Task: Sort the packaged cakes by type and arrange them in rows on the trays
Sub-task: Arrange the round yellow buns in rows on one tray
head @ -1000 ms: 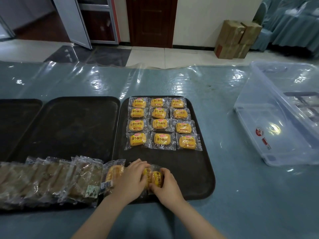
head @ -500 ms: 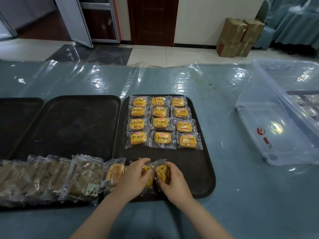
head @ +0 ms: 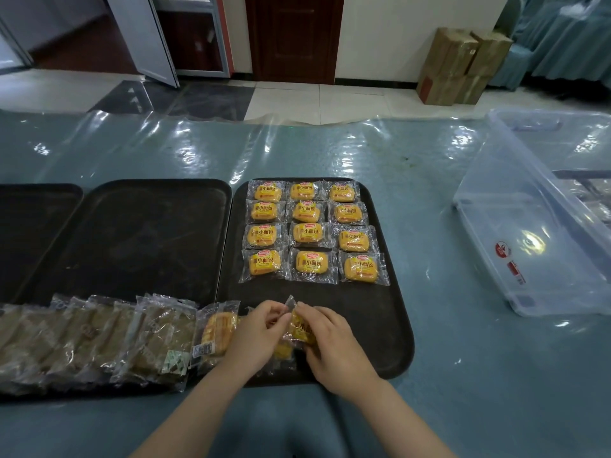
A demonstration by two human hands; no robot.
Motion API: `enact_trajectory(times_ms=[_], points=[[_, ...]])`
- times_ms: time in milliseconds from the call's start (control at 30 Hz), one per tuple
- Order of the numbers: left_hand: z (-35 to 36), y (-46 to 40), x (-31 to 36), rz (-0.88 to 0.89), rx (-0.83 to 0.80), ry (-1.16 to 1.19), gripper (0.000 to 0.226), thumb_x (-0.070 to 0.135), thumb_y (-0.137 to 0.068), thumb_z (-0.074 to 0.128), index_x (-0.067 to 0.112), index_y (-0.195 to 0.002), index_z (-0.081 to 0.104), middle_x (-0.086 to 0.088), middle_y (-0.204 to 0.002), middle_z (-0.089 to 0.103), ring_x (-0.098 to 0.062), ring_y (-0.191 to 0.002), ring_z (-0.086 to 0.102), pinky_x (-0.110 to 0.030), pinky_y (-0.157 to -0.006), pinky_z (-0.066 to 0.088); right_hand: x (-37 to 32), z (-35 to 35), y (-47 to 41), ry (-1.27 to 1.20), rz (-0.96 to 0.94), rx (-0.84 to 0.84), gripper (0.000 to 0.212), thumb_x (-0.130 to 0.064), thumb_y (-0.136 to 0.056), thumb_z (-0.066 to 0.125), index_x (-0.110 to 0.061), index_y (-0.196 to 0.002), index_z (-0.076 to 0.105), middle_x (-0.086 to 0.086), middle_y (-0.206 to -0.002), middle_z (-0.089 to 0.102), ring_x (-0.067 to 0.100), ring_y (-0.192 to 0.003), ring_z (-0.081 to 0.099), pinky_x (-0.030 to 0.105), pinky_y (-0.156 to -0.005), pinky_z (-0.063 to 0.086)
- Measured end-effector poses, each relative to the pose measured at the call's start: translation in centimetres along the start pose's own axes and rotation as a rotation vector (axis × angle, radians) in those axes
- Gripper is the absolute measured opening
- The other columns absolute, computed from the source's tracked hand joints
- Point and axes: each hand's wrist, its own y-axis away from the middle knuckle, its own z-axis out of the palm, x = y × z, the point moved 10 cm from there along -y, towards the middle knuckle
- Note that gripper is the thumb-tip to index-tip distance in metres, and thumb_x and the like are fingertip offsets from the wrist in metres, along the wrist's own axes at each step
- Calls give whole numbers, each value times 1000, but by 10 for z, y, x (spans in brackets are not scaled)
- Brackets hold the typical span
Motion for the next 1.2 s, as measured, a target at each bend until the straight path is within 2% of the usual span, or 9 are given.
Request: enact_trajectory(times_ms=[133, 300, 433, 533, 600, 733, 933, 1033, 1200], points=[[-1, -1, -7, -70, 32, 94, 5, 33, -96, 60, 30, -100, 61, 9, -95, 72, -3, -86, 68, -34, -80, 58, 7, -1, 2, -68, 58, 21, 72, -16, -88, 62, -32, -150, 29, -15, -158, 28, 5, -146, 19, 31, -123, 17], [-2, 0, -12, -183, 91, 314, 4, 22, -97, 61, 22, -99, 64, 4, -94, 73, -10, -87, 70, -34, -80, 60, 40, -3, 13, -302, 344, 116, 82, -31, -87, 73, -32, -152, 23, -17, -156, 22, -1, -145, 16, 27, -120, 22], [-1, 0, -12, -209, 99, 383, 6, 22, -97, 60, 21, -102, 64, 3, -95, 73, -8, -84, 71, -25, -72, 57, 60, 4, 23, -676, 548, 155, 78, -30, -88, 74, -32, -150, 26, -16, -144, 45, -3, -127, 48, 23, -107, 42], [8, 0, -13, -241, 53, 474, 8, 17, -97, 60, 15, -103, 64, -2, -96, 74, -11, -85, 72, -25, -73, 58, 73, 14, 31, -961, 676, 237, 39, -28, -99, 58, -27, -137, 48, -2, -125, 66, 10, -110, 66, 33, -95, 55], [13, 0, -12, -250, 29, 505, 8, 15, -98, 59, 12, -103, 65, -4, -97, 74, -13, -86, 72, -25, -73, 58, 78, 10, 32, -980, 728, 300, 21, -22, -102, 52, -21, -120, 63, 3, -112, 72, 17, -102, 70, 36, -88, 59], [17, -3, -11, -263, 14, 449, 10, 23, -98, 58, 18, -103, 65, 1, -98, 72, -13, -92, 69, -25, -76, 55, 84, 4, 38, -1093, 820, 383, 19, -15, -102, 51, -11, -103, 70, 7, -94, 77, 18, -86, 74, 30, -72, 60], [28, -10, -8, -286, -28, 403, 14, 29, -99, 56, 22, -103, 67, 3, -97, 73, -14, -93, 69, -39, -88, 58, 97, 5, 42, -1238, 895, 401, 21, -16, -103, 51, -5, -107, 68, 10, -96, 77, 25, -94, 74, 41, -87, 59], [34, -14, 0, -278, -56, 423, 14, 26, -100, 55, 19, -105, 67, 2, -97, 74, -13, -91, 71, -37, -86, 59, 107, -2, 40, -1194, 892, 399, 22, -18, -103, 51, -8, -106, 70, 8, -97, 77, 22, -95, 74, 42, -89, 58], [45, -22, 16, -245, -117, 528, 15, 20, -101, 53, 15, -105, 67, -2, -99, 74, -15, -91, 72, -28, -79, 60, 123, -17, 35, -1177, 874, 418, 21, -17, -103, 51, -8, -106, 70, 8, -97, 77, 22, -93, 74, 36, -81, 60]])
